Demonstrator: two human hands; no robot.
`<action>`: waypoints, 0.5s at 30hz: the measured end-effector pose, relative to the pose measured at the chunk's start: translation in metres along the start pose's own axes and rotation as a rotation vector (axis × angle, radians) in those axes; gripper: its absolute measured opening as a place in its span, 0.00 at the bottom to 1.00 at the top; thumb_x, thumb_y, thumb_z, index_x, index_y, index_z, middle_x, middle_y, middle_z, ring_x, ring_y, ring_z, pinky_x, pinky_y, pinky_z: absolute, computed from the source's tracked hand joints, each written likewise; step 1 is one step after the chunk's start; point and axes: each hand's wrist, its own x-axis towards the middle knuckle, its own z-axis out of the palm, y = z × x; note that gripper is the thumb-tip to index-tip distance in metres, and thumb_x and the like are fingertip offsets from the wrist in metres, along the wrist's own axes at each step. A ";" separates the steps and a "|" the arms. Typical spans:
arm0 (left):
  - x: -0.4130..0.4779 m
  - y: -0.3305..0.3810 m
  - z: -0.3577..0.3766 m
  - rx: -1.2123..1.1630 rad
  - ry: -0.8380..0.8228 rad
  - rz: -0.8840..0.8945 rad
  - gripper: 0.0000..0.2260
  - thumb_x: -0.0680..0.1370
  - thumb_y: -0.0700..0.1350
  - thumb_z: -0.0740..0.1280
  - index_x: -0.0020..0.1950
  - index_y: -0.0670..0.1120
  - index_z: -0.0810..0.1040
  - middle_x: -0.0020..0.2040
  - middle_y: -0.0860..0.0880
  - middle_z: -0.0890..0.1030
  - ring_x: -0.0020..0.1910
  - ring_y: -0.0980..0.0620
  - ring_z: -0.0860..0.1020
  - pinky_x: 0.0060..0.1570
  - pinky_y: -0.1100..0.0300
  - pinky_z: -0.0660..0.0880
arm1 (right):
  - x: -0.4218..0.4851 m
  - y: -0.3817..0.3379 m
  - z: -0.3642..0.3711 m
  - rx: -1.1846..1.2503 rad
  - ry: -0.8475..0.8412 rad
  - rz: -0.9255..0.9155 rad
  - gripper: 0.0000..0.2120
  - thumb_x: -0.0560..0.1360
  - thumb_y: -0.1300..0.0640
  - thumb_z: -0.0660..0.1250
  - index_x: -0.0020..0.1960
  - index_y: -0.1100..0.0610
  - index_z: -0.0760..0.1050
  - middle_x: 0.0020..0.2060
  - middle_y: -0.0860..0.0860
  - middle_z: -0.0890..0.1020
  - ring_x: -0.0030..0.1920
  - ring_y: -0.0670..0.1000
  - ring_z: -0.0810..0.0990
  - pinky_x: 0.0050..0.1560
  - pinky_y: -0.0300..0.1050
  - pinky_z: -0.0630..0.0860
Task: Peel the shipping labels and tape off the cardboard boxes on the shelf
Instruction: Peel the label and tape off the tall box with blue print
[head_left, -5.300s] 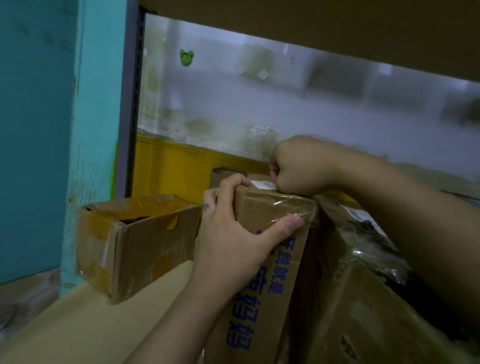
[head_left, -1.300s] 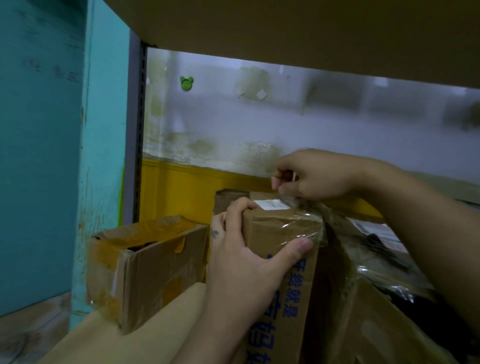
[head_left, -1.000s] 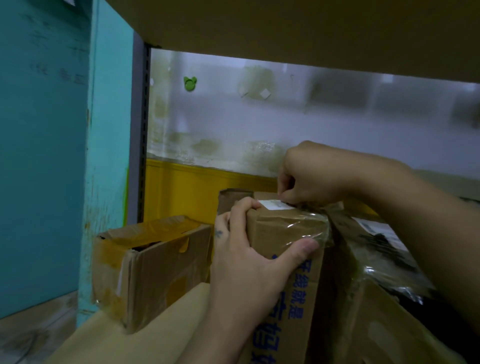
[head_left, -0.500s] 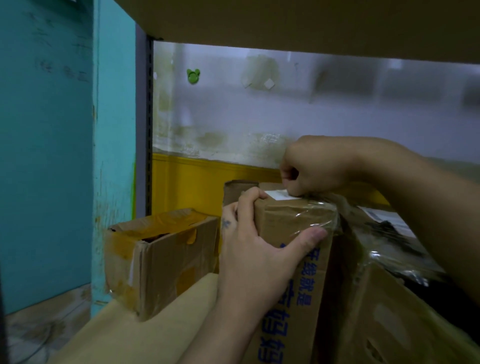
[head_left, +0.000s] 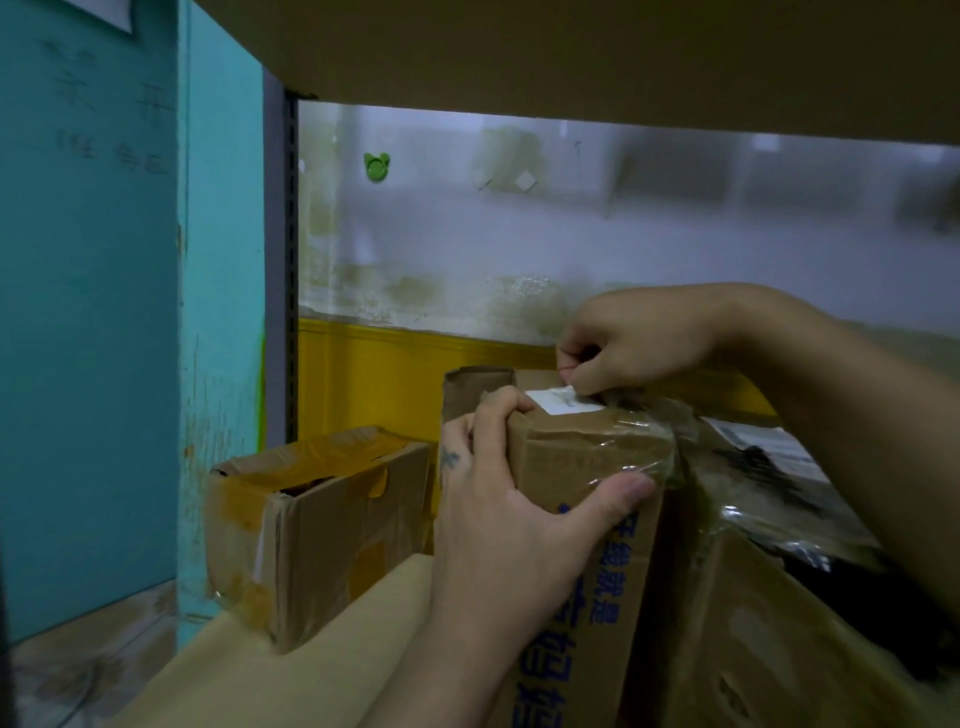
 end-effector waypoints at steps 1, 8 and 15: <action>0.000 0.000 0.000 0.003 -0.001 0.000 0.35 0.56 0.76 0.68 0.59 0.70 0.62 0.57 0.63 0.65 0.57 0.64 0.70 0.50 0.68 0.70 | 0.000 0.001 0.000 0.026 -0.004 0.000 0.07 0.76 0.58 0.65 0.44 0.60 0.79 0.35 0.52 0.80 0.34 0.47 0.77 0.37 0.42 0.75; -0.001 0.003 -0.002 0.019 -0.008 -0.002 0.35 0.55 0.77 0.67 0.59 0.71 0.61 0.58 0.64 0.64 0.57 0.62 0.71 0.54 0.60 0.73 | -0.005 0.010 0.001 0.299 -0.059 -0.014 0.06 0.77 0.62 0.64 0.43 0.59 0.77 0.30 0.50 0.75 0.29 0.45 0.71 0.35 0.42 0.70; 0.006 -0.004 -0.001 -0.013 0.017 -0.047 0.35 0.55 0.77 0.67 0.58 0.70 0.62 0.57 0.64 0.65 0.55 0.65 0.69 0.47 0.70 0.67 | -0.004 0.022 0.007 0.501 0.049 -0.012 0.04 0.76 0.65 0.64 0.45 0.60 0.76 0.31 0.51 0.75 0.28 0.46 0.73 0.31 0.42 0.70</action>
